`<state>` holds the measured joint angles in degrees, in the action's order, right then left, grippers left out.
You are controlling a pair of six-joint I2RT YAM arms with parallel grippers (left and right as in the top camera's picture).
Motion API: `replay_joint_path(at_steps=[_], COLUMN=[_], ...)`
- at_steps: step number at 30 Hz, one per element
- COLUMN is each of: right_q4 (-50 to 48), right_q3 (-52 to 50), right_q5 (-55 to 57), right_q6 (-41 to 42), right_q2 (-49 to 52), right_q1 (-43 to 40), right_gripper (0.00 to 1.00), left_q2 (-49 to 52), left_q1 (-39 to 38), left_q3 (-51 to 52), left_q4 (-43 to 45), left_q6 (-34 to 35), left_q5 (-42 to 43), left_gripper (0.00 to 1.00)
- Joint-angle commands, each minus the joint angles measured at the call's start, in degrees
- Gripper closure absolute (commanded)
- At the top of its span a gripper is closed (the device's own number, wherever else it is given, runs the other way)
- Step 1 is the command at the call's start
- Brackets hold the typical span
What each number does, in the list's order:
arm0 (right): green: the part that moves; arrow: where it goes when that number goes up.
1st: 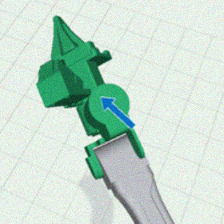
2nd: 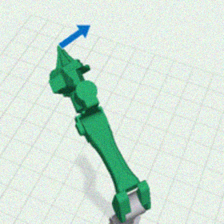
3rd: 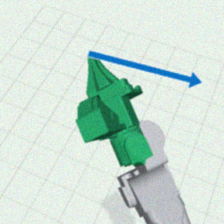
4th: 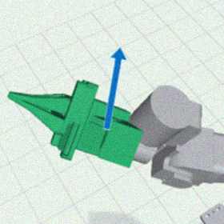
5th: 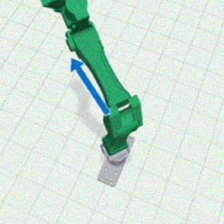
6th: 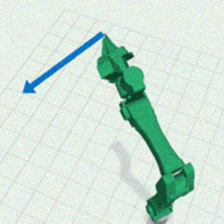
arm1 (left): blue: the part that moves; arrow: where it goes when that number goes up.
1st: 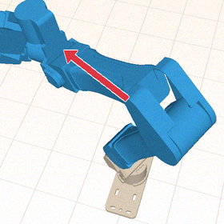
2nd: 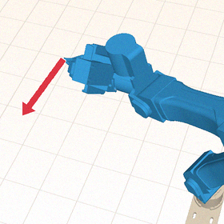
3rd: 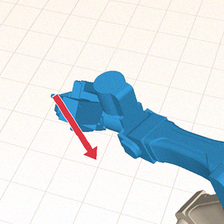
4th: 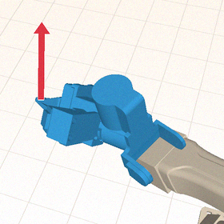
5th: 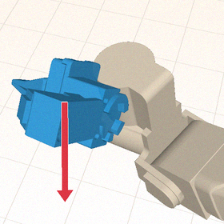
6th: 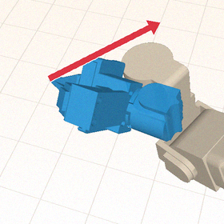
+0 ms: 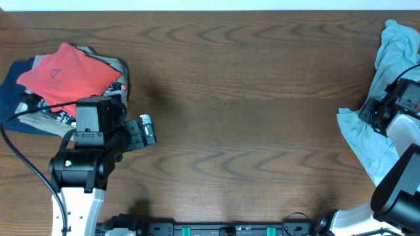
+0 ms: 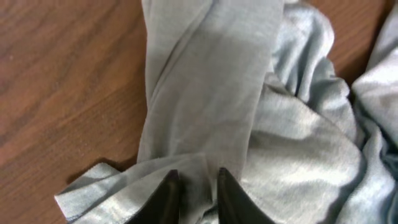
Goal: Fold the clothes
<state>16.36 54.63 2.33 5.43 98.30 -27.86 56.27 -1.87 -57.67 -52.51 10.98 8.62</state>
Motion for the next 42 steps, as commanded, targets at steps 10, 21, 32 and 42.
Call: replay_joint_path(at_steps=[10, 21, 32, 42], right_q4=[0.07, 3.48, -2.73, -5.51], right_q3=[0.81, 0.85, 0.85, 0.85], right_q5=[-7.54, -42.03, -36.09, -7.26], right_q6=[0.04, -1.22, 9.92, 6.08], right_q2=[-0.11, -13.35, -15.08, -15.28], right_q1=[0.39, 5.11, 35.32, 54.40], right_gripper=[0.99, 0.99, 0.99, 0.01], left_q2=[0.22, 0.22, 0.26, 2.69], left_q1=[0.31, 0.31, 0.28, 0.28], left_q3=[-0.96, -0.96, -0.96, -0.96], left_q4=[-0.13, 0.35, 3.13, 4.22], left_q6=[0.74, 0.74, 0.74, 0.74], left_q5=[-0.04, -0.04, -0.04, 3.21], left_gripper=[0.02, 0.02, 0.02, 0.02])
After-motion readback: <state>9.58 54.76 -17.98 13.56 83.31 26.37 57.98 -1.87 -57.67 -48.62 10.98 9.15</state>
